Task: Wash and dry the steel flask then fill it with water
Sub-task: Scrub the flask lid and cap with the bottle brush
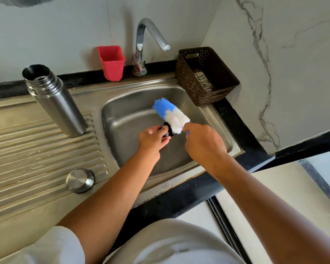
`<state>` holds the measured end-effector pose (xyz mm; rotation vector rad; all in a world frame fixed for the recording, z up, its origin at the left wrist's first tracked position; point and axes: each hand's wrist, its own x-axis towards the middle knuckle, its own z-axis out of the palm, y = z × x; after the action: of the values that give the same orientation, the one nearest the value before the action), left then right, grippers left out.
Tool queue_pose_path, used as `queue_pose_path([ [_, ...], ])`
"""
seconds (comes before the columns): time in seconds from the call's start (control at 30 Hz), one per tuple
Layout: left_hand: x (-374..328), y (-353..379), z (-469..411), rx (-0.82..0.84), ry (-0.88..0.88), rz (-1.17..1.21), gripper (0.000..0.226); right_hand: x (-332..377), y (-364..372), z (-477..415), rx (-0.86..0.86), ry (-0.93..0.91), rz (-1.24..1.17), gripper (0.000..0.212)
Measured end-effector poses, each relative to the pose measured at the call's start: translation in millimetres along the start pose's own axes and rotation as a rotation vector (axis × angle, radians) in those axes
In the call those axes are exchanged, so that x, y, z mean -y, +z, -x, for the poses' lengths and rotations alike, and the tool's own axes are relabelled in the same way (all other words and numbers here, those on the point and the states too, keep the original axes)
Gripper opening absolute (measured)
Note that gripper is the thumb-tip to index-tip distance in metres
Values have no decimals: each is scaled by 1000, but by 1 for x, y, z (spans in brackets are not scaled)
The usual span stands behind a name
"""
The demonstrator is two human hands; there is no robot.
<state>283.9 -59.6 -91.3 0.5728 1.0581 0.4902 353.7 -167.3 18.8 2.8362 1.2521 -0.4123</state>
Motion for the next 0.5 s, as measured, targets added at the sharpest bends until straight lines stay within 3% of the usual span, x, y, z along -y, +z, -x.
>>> queue_pose_path([
  [0.1, -13, -11, -13, -51, -66, 176, 13, -13, 7, 5, 45, 12, -171, 35],
  [0.23, -16, -3, 6, 202, -109, 127, 7, -24, 21, -15, 104, 157, -539, 29],
  [0.33, -31, -16, 7, 217, 86, -95, 11, -22, 36, -21, 251, 290, -918, 24],
  [0.5, -67, -85, 15, 21, 395, -473, 29, -5, 41, -25, 302, 305, -1038, 23],
])
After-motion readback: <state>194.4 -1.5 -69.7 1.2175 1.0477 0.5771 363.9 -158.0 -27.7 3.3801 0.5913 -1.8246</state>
